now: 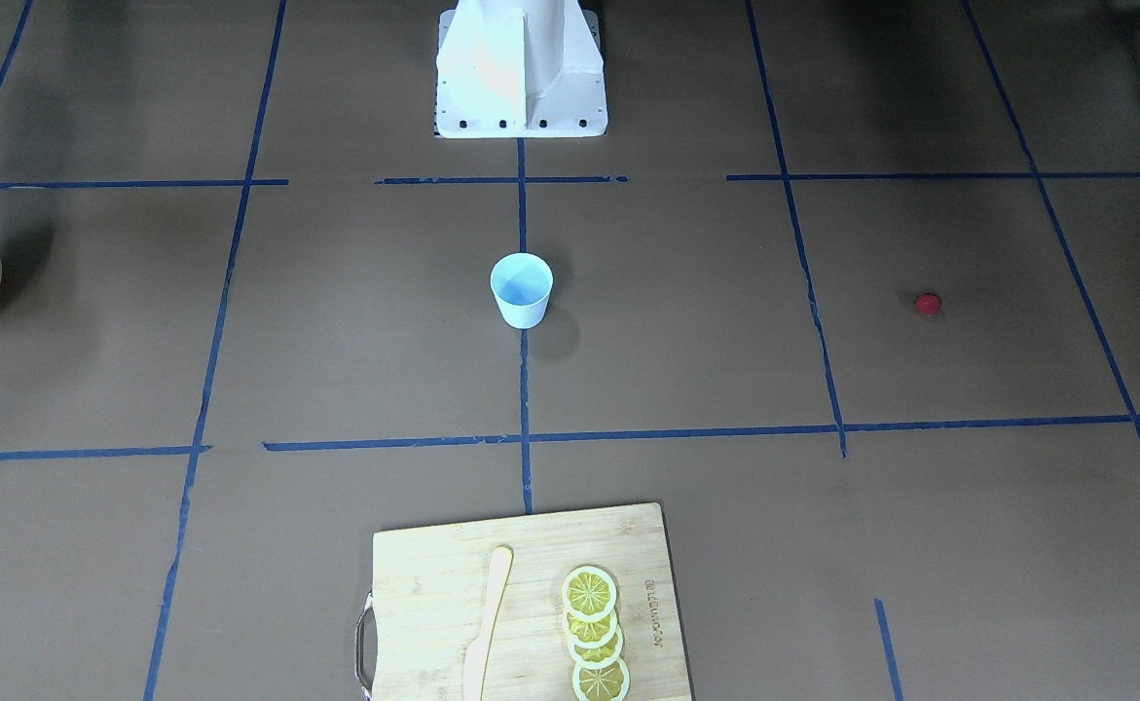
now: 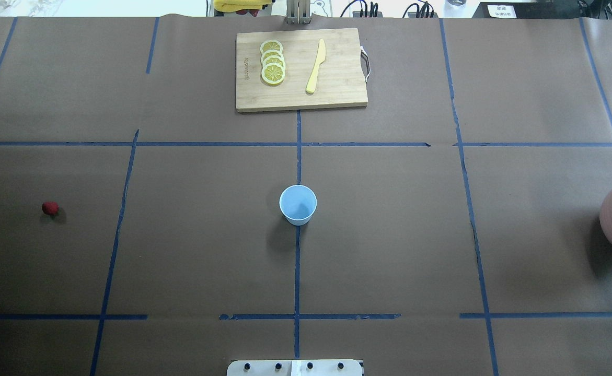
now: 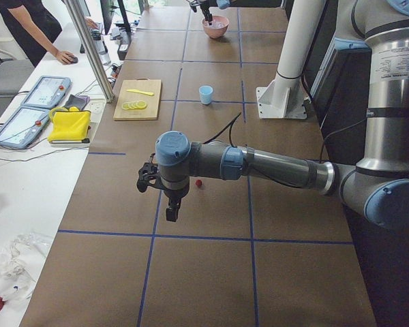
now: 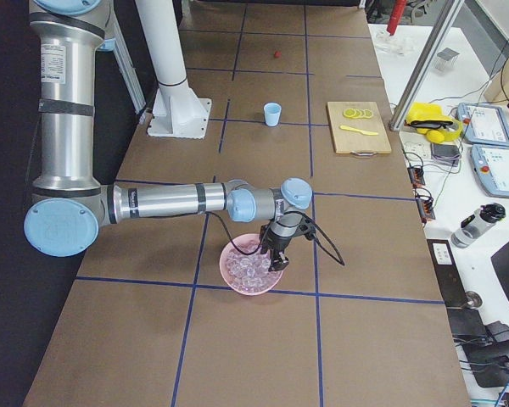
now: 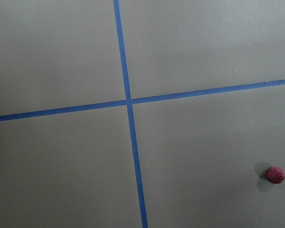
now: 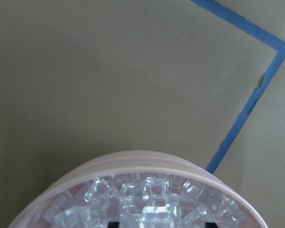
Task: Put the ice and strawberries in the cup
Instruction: 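Close the right gripper on an ice cube in the bowl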
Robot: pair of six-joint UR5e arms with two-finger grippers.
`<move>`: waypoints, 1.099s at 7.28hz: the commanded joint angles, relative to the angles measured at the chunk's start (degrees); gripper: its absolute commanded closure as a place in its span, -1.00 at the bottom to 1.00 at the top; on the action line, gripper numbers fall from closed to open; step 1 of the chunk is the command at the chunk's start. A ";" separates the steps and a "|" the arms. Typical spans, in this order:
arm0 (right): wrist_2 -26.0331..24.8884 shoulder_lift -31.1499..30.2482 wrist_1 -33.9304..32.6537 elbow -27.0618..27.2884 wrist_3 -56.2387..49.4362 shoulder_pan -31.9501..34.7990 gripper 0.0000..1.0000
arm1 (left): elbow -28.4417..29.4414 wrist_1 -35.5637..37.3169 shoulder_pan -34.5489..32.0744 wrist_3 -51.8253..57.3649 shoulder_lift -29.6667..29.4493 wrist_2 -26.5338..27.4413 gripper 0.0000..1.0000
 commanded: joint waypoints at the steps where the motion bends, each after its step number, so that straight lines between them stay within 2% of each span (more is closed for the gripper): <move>1: 0.00 -0.08 0.00 -0.01 0.29 -0.01 -0.33 | 0.00 0.00 0.00 0.00 -0.09 0.02 -1.00; 6: -0.09 -0.08 -0.09 -0.36 0.29 -0.54 -0.32 | -0.52 0.18 0.00 0.00 -0.09 -0.06 -1.00; 7: -0.09 -0.08 -0.09 -0.45 0.03 -0.54 -0.05 | -0.53 0.18 0.00 -0.09 -0.09 -0.06 -1.00; 8: -0.17 0.01 0.00 -0.45 -0.06 -0.54 0.43 | -0.53 0.18 0.00 0.00 -0.09 -0.06 -1.00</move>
